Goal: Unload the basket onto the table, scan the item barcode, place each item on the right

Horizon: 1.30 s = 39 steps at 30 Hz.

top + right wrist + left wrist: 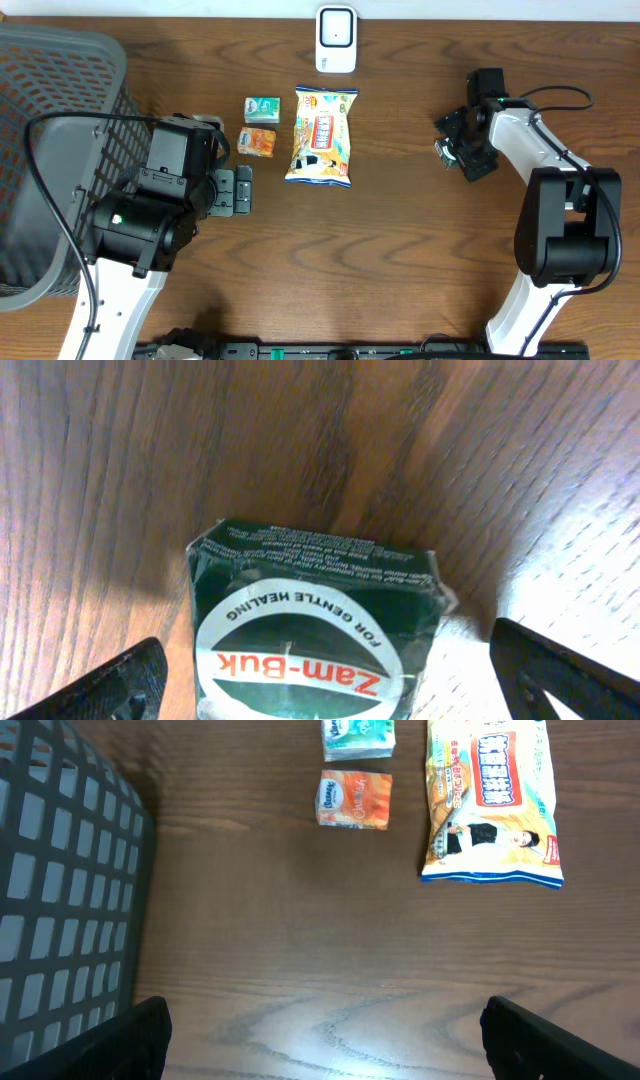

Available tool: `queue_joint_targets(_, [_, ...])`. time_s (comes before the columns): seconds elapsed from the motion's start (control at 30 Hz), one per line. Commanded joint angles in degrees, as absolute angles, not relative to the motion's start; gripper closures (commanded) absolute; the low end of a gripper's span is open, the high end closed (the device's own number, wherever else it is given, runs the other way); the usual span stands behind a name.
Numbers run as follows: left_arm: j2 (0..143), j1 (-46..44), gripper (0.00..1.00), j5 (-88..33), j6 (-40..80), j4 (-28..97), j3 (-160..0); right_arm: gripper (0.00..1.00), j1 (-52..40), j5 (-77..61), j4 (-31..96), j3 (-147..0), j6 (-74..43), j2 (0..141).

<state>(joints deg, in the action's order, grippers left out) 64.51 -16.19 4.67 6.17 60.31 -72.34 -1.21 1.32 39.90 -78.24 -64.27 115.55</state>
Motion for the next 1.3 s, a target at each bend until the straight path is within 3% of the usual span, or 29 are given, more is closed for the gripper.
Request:
queue_joint_targets(0.0, [64.7,-16.2,0.02,5.0,6.1,60.6,-73.1,0.07,-1.3,4.6,40.1,-77.9,-65.1,116.4])
queue_joint_targets(0.37, [64.7,-16.2,0.02,5.0,6.1,60.6,-73.1,0.08,-1.2,4.4,40.0,-77.9,-65.1,119.3])
queue_joint_targets(0.57, [64.7,-16.2,0.02,5.0,6.1,60.6,-73.1,0.28,-1.2,3.4,39.6,-77.9,-65.1,119.3])
queue_joint_targets(1.03, [64.7,-16.2,0.02,5.0,6.1,60.6,-73.1,0.33,-1.2,-1.1,39.4,-79.9,-59.5,119.3])
queue_joint_targets(1.27, [64.7,-16.2,0.02,5.0,6.1,60.6,-73.1,0.43,-1.2,-2.3,39.4,-80.2,-59.5,119.3])
